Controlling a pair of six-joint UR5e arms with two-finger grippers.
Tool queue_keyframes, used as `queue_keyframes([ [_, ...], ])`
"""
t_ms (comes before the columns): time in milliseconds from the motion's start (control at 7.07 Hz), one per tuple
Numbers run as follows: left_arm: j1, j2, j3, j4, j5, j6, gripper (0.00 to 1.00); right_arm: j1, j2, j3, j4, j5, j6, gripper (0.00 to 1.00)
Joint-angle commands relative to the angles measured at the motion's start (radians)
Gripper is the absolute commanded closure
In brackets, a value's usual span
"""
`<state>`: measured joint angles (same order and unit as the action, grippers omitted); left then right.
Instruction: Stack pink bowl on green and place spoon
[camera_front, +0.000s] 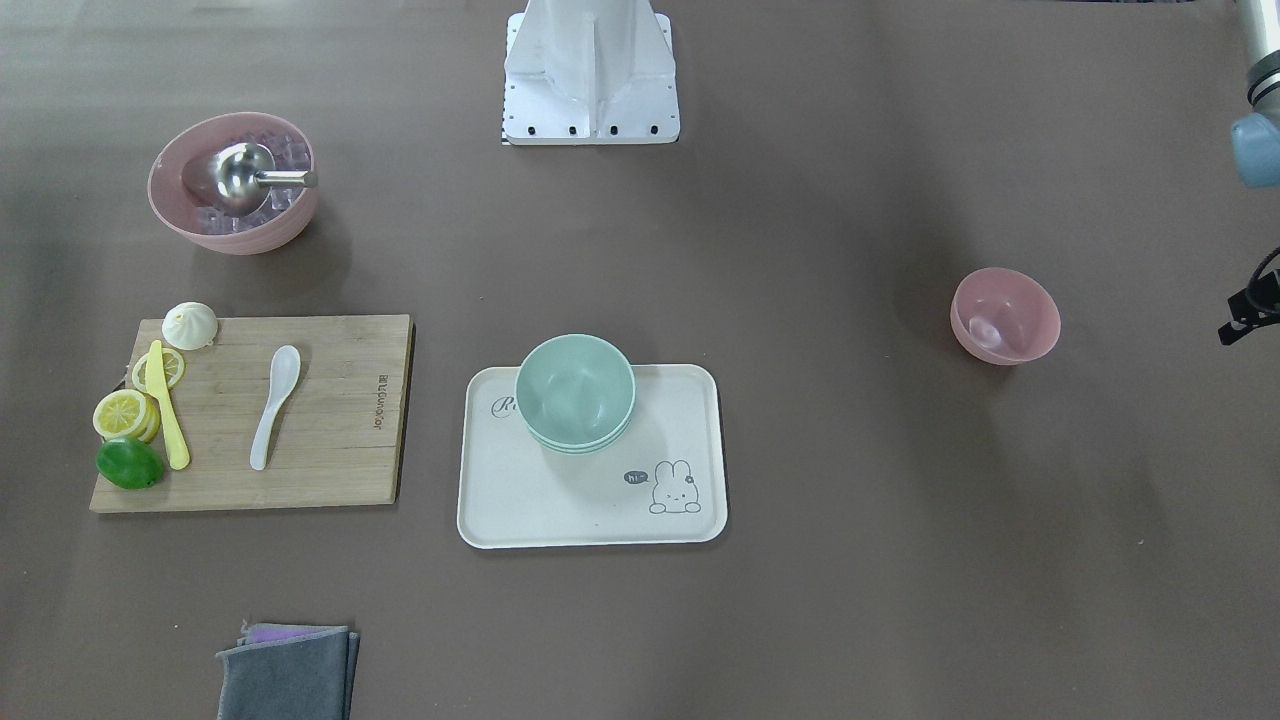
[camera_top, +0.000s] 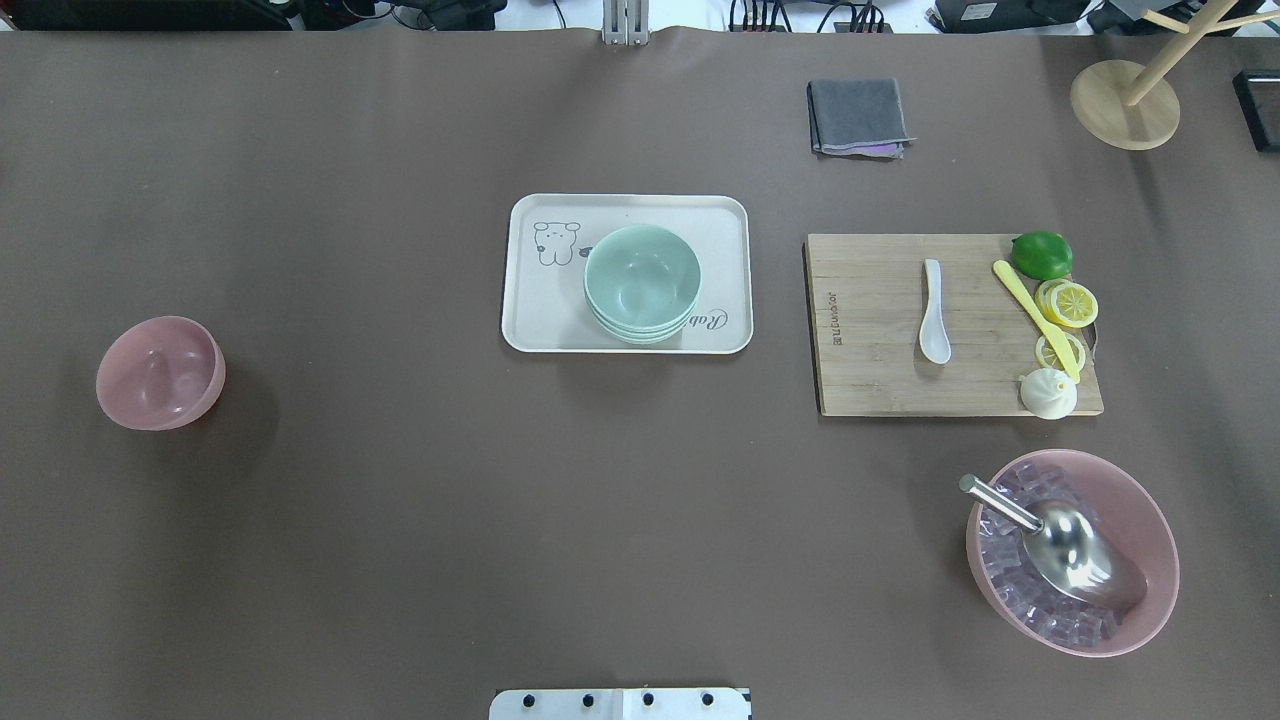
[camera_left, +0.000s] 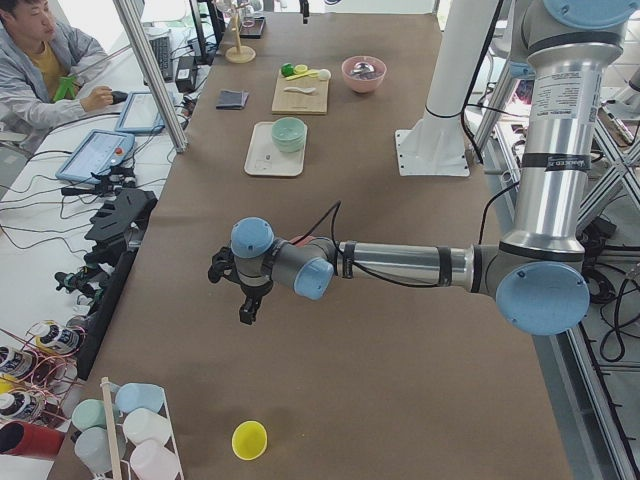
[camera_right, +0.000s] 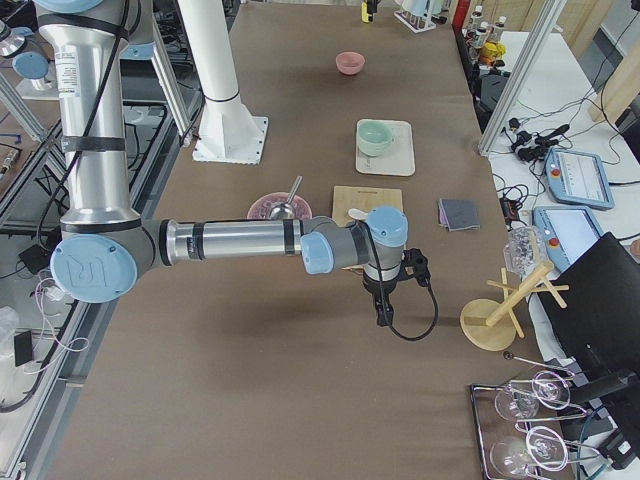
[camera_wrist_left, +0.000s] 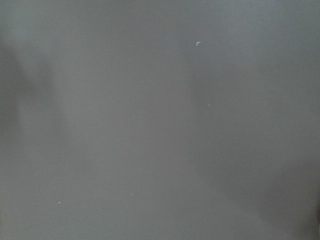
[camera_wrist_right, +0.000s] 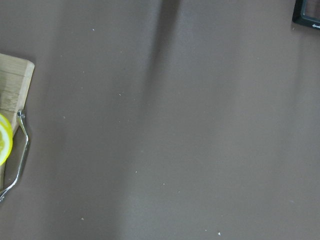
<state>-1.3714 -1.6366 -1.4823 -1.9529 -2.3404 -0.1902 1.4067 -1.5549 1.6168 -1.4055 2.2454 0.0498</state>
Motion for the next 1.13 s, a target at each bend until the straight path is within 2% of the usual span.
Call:
queue_keyframes([
  [0, 0.0, -0.002, 0.002, -0.007, 0.0, -0.04, 0.02, 0.0, -0.005, 0.015, -0.006, -0.003, 0.001, 0.0],
  [424, 0.0, -0.005, -0.006, 0.002, -0.004, -0.121, 0.02, 0.0, -0.005, 0.018, -0.006, -0.006, -0.001, 0.0],
  [707, 0.0, -0.025, 0.004, 0.029, -0.142, -0.194, 0.02, -0.002, 0.001, 0.018, -0.006, -0.003, -0.001, 0.0],
  [990, -0.002, -0.031, 0.007, 0.028, -0.145, -0.193, 0.02, -0.002, 0.006, 0.017, -0.007, -0.003, -0.001, 0.0],
])
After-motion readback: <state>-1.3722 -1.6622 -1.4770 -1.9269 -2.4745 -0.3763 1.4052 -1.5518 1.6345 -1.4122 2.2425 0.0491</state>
